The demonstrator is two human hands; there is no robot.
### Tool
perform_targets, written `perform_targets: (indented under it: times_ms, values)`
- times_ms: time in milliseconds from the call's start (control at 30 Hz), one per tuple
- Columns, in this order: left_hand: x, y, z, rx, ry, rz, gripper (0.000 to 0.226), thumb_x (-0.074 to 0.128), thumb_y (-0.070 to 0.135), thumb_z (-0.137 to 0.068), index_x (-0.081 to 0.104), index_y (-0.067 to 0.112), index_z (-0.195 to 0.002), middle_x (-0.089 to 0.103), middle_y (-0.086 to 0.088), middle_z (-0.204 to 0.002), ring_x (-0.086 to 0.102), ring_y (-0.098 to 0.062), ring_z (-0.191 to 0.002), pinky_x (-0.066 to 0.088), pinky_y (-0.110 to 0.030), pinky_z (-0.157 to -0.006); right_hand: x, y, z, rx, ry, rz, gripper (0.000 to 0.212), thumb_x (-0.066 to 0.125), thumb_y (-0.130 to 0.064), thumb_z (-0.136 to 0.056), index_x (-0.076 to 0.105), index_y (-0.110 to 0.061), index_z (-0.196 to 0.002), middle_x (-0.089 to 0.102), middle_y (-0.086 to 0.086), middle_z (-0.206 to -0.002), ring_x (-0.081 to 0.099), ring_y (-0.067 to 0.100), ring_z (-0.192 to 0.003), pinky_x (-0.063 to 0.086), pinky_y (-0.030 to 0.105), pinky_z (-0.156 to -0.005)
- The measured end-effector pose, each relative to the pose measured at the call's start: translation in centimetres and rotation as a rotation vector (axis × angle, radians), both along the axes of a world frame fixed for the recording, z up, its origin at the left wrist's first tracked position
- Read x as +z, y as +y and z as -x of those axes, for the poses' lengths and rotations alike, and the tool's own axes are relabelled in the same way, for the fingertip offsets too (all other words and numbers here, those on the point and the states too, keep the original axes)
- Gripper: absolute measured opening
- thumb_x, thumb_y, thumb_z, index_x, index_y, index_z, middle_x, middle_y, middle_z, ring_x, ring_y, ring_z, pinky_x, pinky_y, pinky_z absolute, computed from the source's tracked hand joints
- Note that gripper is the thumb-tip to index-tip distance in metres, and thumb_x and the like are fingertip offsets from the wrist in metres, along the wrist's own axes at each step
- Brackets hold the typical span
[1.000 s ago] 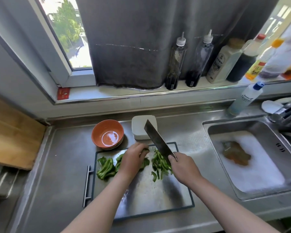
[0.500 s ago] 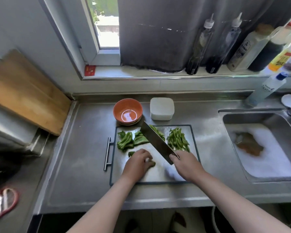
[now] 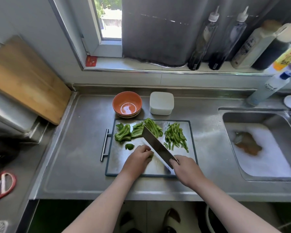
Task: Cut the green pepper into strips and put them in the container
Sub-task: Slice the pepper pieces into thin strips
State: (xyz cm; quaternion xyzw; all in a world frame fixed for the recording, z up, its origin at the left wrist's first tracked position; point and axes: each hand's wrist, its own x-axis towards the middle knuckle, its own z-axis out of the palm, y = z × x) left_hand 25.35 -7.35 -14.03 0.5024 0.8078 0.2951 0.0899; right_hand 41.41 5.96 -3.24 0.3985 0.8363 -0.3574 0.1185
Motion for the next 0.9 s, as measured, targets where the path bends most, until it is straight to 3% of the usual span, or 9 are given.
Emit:
perform_targets:
  times_ms: [200,333,467,600,667,733,767,833,900]
  values:
    - [0.1,-0.2,-0.1,0.017,0.128,-0.102,0.009,0.081,0.012,-0.08,0.073,0.01,-0.084,0.067,-0.002,-0.09,0.061,-0.018,-0.084,0.053,-0.029,-0.065,-1.0,0.3,-0.2,0.046,-0.01,0.024,0.032,0.046,-0.034,-0.102,0.057,-0.021,-0.074,0.063,-0.003,-0.077,0.058,0.017,-0.076,0.041,0.033,-0.063]
    - [-0.1,-1.0,-0.3,0.273,-0.043,-0.089,0.004,0.072,0.015,-0.089,0.07,0.013,-0.085,0.061,0.005,-0.082,0.053,-0.013,-0.08,0.047,-0.03,-0.069,-1.5,0.5,-0.2,0.059,-0.025,0.037,0.032,0.044,-0.035,-0.102,0.06,-0.019,-0.079,0.065,-0.002,-0.078,0.06,0.018,-0.075,0.04,0.032,-0.061]
    - [1.1,-0.8,-0.5,0.504,-0.339,-0.05,0.007,0.074,0.026,-0.088,0.071,0.021,-0.085,0.066,0.012,-0.078,0.06,-0.005,-0.075,0.048,-0.021,-0.068,-1.7,0.9,0.1,0.071,-0.019,0.06,0.033,0.044,-0.037,-0.102,0.061,-0.019,-0.081,0.067,-0.001,-0.079,0.062,0.019,-0.075,0.046,0.033,-0.064]
    - [1.6,-0.2,0.1,0.643,-0.418,-0.008,0.024,0.067,0.028,-0.092,0.067,0.015,-0.072,0.061,0.003,-0.08,0.057,-0.015,-0.078,0.038,-0.025,-0.066,-1.8,0.9,0.6,0.1,-0.016,0.055,0.032,0.044,-0.036,-0.102,0.062,-0.02,-0.082,0.067,-0.001,-0.079,0.061,0.018,-0.076,0.047,0.036,-0.068]
    - [2.0,-0.8,0.6,0.621,-0.359,0.025,0.027,0.055,0.024,-0.099,0.064,0.013,-0.077,0.062,0.002,-0.081,0.057,-0.019,-0.078,0.036,-0.026,-0.061,-1.7,0.9,0.7,0.108,-0.02,0.051,0.032,0.044,-0.036,-0.102,0.061,-0.02,-0.081,0.066,-0.002,-0.079,0.06,0.017,-0.075,0.046,0.035,-0.067]
    - [2.3,-2.0,1.1,0.471,-0.29,0.045,0.015,0.054,0.015,-0.098,0.068,0.019,-0.1,0.062,0.011,-0.1,0.058,-0.011,-0.088,0.043,-0.021,-0.07,-1.7,0.9,0.7,0.112,-0.026,0.041,0.032,0.043,-0.036,-0.102,0.06,-0.021,-0.08,0.066,-0.003,-0.079,0.061,0.017,-0.076,0.045,0.034,-0.066]
    - [2.2,-2.6,1.4,0.34,-0.256,0.063,0.021,0.056,0.009,-0.095,0.068,0.021,-0.109,0.06,0.013,-0.107,0.057,-0.006,-0.093,0.045,-0.018,-0.076,-1.7,0.9,0.6,0.114,-0.029,0.033,0.032,0.043,-0.037,-0.102,0.06,-0.021,-0.08,0.066,-0.003,-0.079,0.061,0.017,-0.076,0.045,0.034,-0.066]
    - [1.7,-3.4,1.5,0.124,-0.184,0.089,0.029,0.062,0.004,-0.089,0.071,0.022,-0.111,0.06,0.012,-0.107,0.053,-0.002,-0.097,0.046,-0.015,-0.081,-1.6,0.9,0.6,0.118,-0.036,0.021,0.033,0.042,-0.038,-0.102,0.06,-0.021,-0.08,0.066,-0.004,-0.078,0.061,0.017,-0.075,0.046,0.035,-0.066]
    - [1.2,-3.4,1.0,0.073,-0.103,0.085,0.027,0.069,0.007,-0.085,0.073,0.022,-0.107,0.063,0.01,-0.1,0.052,-0.003,-0.095,0.049,-0.022,-0.078,-1.6,1.0,0.6,0.119,-0.039,0.025,0.033,0.042,-0.038,-0.102,0.06,-0.022,-0.079,0.066,-0.004,-0.078,0.061,0.017,-0.074,0.044,0.034,-0.063]
